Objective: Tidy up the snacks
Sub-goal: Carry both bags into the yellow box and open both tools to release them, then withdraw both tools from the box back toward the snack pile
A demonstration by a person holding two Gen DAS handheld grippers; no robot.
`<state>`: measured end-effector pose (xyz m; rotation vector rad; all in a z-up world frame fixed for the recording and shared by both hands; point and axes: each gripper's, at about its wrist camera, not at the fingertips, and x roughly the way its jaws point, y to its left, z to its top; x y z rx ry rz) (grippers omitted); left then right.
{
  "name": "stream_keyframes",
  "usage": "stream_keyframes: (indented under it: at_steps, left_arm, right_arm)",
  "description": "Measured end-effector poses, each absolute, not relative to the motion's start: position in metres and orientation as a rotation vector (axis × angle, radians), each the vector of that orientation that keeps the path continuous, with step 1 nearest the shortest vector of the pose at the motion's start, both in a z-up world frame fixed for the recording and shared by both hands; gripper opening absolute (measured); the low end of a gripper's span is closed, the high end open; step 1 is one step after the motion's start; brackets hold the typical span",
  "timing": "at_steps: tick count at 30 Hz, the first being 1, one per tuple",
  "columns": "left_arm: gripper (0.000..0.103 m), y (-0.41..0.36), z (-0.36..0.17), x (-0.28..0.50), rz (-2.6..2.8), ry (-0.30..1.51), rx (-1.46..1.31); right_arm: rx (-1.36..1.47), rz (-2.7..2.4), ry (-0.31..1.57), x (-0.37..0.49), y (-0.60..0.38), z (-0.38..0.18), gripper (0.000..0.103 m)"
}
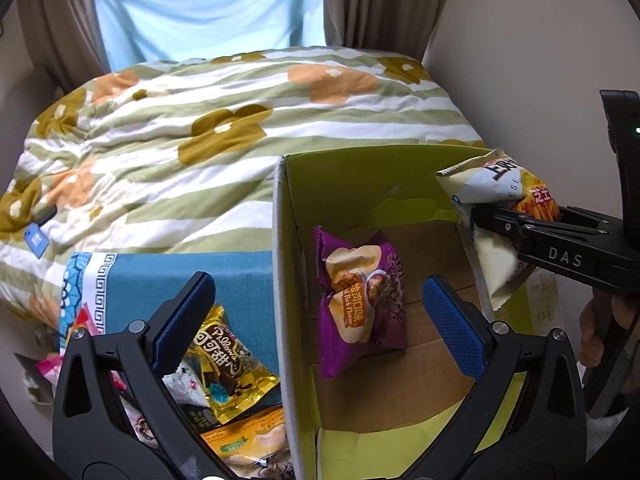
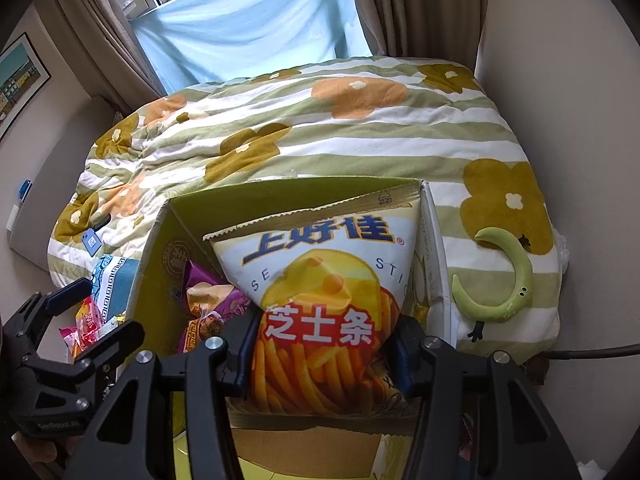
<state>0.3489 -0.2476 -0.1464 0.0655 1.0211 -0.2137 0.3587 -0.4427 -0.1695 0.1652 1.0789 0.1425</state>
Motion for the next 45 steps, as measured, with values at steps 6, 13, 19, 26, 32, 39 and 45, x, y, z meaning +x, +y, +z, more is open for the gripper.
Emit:
stream_keyframes:
  at_steps: [6, 13, 19, 26, 32, 39, 45]
  left_arm:
    - [0.103, -0.233, -0.146, 0.346, -0.177, 1.017, 0.084]
    - [0.103, -0.222, -0.146, 0.338, -0.168, 1.03, 0.086]
    - [0.103, -0.223, -0.132, 0.329, -0.174, 1.001, 0.084]
    - [0.103, -0.223, -0.097, 0.305, -0.174, 0.923, 0.091]
    - [0.103, -0.212, -0.067, 0.282, -0.125, 0.857, 0.112]
    - [0.103, -0.181, -0.03, 0.237, -0.084, 0.766, 0.098]
    - [0.103, -0.131, -0.015, 0.191, -0.089, 0.714, 0.064]
  right_arm:
    - [0.15, 0.143, 1.079, 0.376, -0.43, -0.182, 0.05]
    - [0.118, 0.114, 1.032, 0.371, -0.427, -0.184, 0.103]
    - [0.157, 0.111, 1.07, 0.352, -0.434, -0.181, 0.103]
    - [0.117, 0.099, 1.002, 0.325, -0.437, -0.142, 0.103]
    - [0.083, 0.113, 0.919, 0.3, -0.431, -0.108, 0.103]
    - [0.064, 0.134, 0.852, 0.265, -0.418, -0.079, 0.103]
    - [0.033, 0.073, 0.77, 0.22, -0.392, -0.058, 0.103]
